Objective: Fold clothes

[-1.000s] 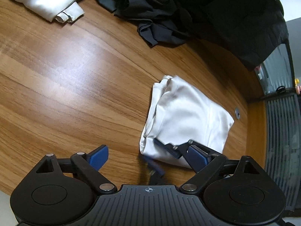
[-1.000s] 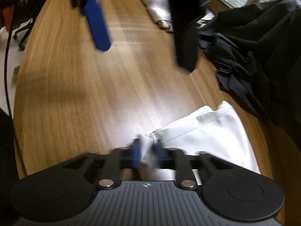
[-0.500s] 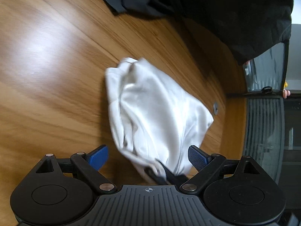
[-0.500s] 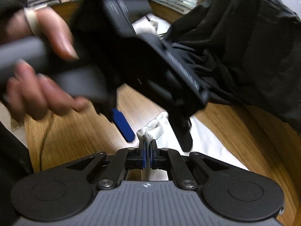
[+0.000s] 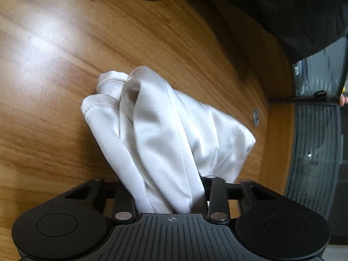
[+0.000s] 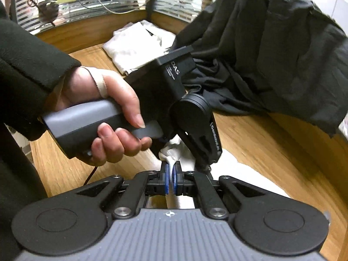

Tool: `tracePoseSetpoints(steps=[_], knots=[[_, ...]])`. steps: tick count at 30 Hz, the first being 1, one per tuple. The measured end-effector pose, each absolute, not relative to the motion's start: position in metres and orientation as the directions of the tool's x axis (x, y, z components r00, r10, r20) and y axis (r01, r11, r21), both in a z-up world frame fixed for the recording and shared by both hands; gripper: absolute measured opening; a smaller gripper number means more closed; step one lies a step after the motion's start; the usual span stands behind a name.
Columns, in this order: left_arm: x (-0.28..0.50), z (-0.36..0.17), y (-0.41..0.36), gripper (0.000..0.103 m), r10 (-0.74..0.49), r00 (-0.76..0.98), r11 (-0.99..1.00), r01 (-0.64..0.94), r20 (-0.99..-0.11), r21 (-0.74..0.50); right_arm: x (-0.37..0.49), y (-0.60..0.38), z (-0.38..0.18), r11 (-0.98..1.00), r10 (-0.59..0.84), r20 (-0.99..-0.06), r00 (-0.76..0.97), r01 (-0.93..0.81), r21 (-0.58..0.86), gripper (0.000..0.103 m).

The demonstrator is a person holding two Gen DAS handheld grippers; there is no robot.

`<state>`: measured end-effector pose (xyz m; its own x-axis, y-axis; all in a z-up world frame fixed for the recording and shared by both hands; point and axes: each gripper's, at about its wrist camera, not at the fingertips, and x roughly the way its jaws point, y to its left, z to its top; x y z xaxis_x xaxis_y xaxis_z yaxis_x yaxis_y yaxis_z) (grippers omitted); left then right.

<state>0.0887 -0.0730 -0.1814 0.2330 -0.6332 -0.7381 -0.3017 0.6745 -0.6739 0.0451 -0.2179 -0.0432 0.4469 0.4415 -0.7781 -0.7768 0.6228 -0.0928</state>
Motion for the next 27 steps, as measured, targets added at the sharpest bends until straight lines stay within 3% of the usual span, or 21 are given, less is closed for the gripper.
tracePoseSetpoints(steps=[3,7,8,10,13,21,23,27], knots=[[0.095,-0.177,-0.079,0.022,-0.596,0.213,0.729,-0.260,-0.774,-0.633,0.049,-0.235,-0.047,0.684,0.423,-0.785,0.452,-0.727,-0.050,0.008],[0.103,-0.171,-0.088,0.022,-0.541,0.190,0.795,-0.202,-0.819,-0.572,0.055,-0.258,-0.053,0.759,0.398,-0.796,0.456,-0.652,0.006,0.040],[0.105,-0.169,-0.090,0.022,-0.527,0.185,0.810,-0.187,-0.830,-0.556,0.057,-0.264,-0.054,0.776,0.392,-0.798,0.457,-0.631,0.020,0.043],[0.111,-0.165,-0.095,0.022,-0.494,0.171,0.843,-0.146,-0.852,-0.518,0.059,-0.275,-0.057,0.807,0.380,-0.804,0.457,-0.588,0.047,0.066],[0.122,-0.162,-0.097,0.022,-0.457,0.150,0.877,-0.090,-0.877,-0.472,0.065,-0.300,-0.065,0.868,0.340,-0.817,0.467,-0.491,0.080,0.082],[0.149,-0.156,-0.105,0.023,-0.371,0.122,0.928,0.020,-0.921,-0.371,0.095,-0.397,-0.109,0.952,0.307,-0.850,0.427,-0.128,0.279,0.095],[0.152,-0.156,-0.106,0.023,-0.358,0.109,0.934,0.037,-0.927,-0.356,0.106,-0.413,-0.124,0.937,0.341,-0.843,0.416,-0.076,0.341,0.100],[0.157,-0.160,-0.106,0.026,-0.351,0.081,0.936,0.039,-0.933,-0.349,0.130,-0.422,-0.147,0.910,0.396,-0.834,0.384,-0.044,0.411,0.100]])
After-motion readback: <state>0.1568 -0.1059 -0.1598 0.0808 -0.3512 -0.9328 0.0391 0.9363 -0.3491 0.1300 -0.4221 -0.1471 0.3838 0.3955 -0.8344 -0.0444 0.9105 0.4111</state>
